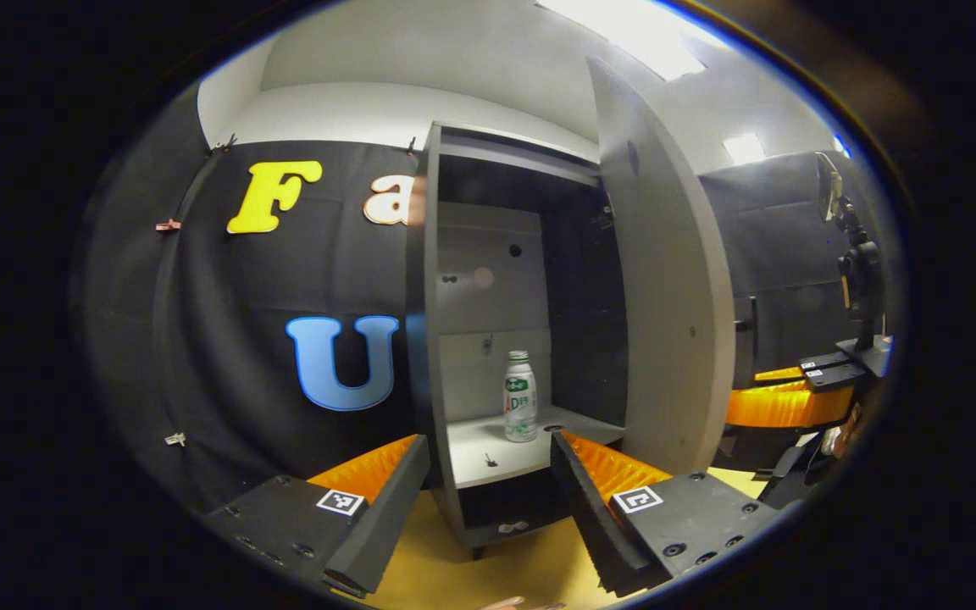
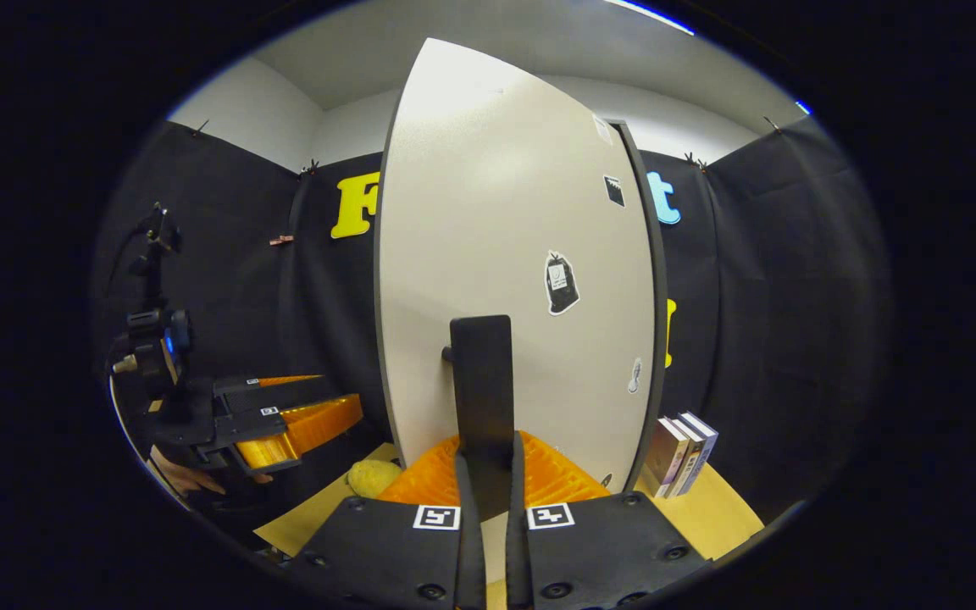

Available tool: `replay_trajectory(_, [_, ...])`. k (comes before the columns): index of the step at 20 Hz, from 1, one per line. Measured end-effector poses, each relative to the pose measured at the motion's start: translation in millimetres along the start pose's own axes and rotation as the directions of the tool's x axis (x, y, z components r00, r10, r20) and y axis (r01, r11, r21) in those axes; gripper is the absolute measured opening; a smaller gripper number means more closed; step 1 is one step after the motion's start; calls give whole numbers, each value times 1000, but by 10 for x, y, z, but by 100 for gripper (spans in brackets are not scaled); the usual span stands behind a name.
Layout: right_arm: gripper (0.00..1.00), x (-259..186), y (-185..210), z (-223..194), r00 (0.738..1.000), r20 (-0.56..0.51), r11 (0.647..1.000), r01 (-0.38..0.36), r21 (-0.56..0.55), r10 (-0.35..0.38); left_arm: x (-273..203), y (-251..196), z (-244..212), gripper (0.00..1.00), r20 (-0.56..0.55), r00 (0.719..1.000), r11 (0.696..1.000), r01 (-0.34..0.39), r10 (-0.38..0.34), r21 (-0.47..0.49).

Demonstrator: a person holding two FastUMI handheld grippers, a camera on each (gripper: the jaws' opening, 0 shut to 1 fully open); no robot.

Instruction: Open the cabinet door with the right hand, grasp the bottle in the cabinet with the left hand and place it on the coaster, then close the cabinet door with the right hand.

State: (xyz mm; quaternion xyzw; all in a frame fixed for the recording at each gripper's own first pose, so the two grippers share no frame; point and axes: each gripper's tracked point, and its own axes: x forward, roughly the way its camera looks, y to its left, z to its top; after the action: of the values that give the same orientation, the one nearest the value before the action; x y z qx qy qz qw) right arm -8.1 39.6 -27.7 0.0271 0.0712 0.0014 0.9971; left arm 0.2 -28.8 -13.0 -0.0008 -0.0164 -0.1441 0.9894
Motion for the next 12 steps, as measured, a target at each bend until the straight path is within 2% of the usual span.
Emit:
replay_trajectory(3, [14, -167, -203, 3, 999, -3, 999, 49, -2, -49, 167, -261, 13, 91, 7, 998, 998, 58, -58, -1])
replay_trajectory(9, [13, -437, -654, 39, 986, 0, 986, 165, 16, -165, 443, -696, -44, 92, -5, 992, 992, 122, -122, 6])
replay_trajectory(12, [12, -514, -831, 44, 982, -2, 981, 189, 39, -189, 497, -908, -52, 92, -9, 990, 990, 141, -141, -5])
